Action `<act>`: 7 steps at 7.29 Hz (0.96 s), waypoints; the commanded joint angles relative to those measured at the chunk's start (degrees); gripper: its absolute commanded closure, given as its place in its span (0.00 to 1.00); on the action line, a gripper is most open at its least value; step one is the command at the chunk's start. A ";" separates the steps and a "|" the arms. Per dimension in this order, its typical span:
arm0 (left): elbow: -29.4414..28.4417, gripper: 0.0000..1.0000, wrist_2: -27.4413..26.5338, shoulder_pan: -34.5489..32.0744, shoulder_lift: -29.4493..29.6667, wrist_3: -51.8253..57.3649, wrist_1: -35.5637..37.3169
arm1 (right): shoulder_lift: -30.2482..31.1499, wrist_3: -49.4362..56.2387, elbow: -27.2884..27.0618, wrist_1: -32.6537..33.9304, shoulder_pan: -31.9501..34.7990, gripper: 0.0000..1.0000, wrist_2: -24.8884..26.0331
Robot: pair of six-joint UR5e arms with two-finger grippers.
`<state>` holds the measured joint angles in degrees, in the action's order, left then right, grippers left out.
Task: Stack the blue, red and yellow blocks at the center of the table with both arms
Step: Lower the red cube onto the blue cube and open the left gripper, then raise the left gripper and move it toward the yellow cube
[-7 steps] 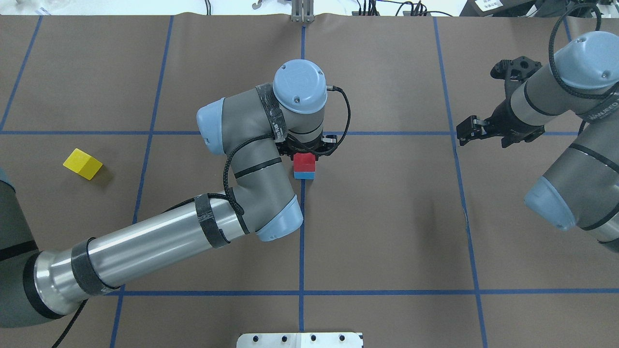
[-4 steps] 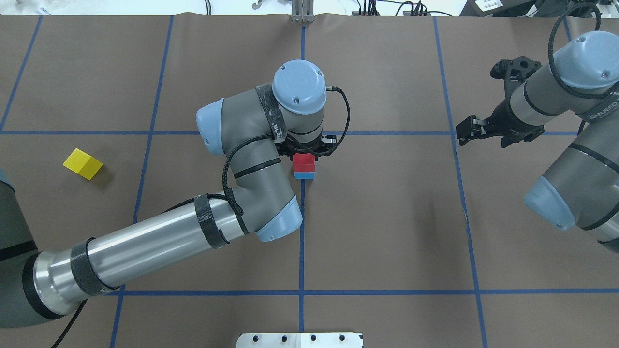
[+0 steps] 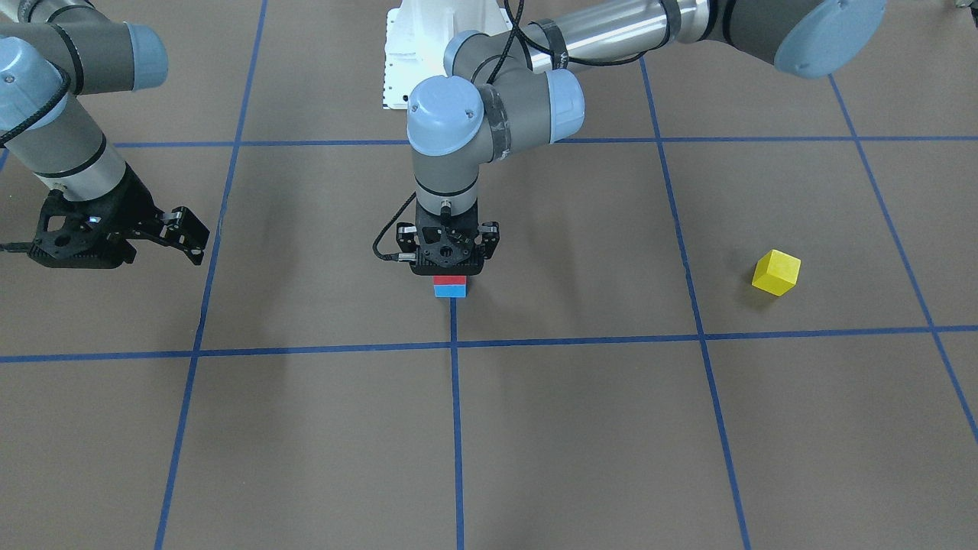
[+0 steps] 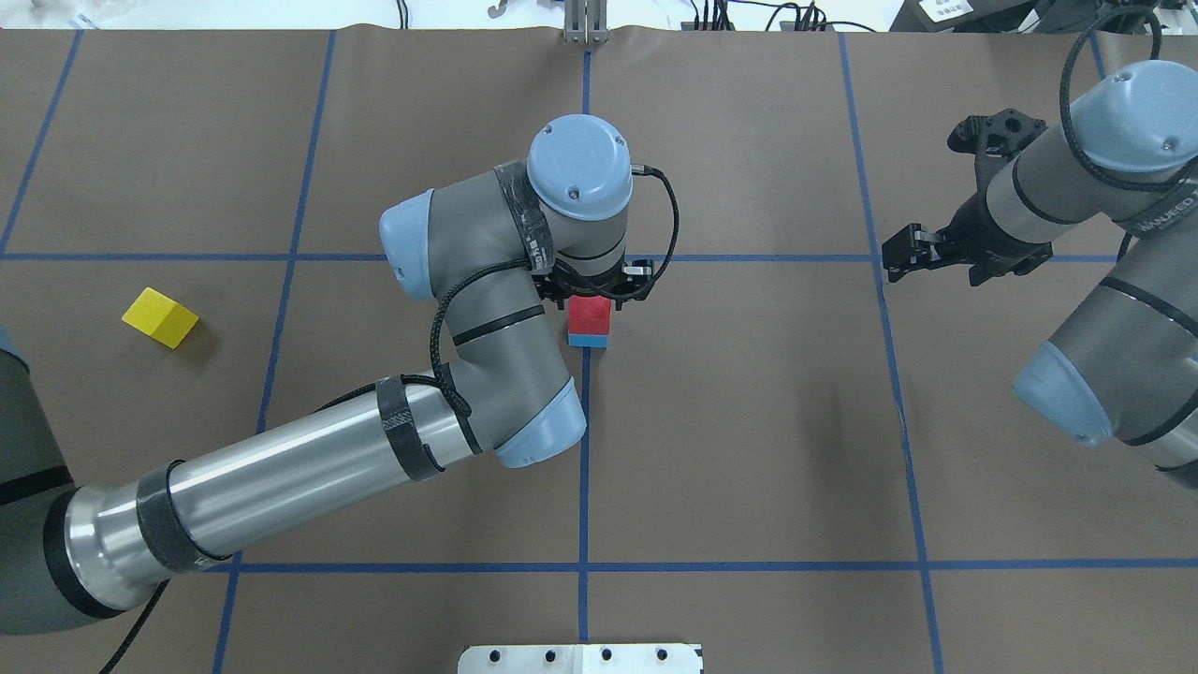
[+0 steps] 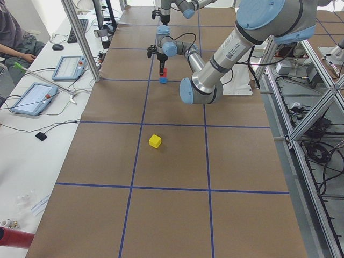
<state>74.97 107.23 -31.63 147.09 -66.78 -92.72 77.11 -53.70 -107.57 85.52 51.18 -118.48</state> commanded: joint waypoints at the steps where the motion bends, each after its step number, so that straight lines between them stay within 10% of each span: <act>1: -0.26 0.01 0.00 -0.01 0.74 0.16 0.17 | -0.03 0.00 0.07 0.00 -0.03 0.00 0.00; 5: 15.92 0.01 0.61 -2.37 -0.73 8.81 16.27 | 0.06 0.00 0.25 0.00 0.06 0.00 0.00; 7: 33.15 0.01 0.79 -4.56 -17.27 14.53 17.76 | 0.06 0.00 0.34 0.00 0.14 0.00 0.00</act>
<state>97.85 107.90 -34.57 139.08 -56.59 -76.58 77.16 -53.70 -107.28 85.52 51.30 -118.48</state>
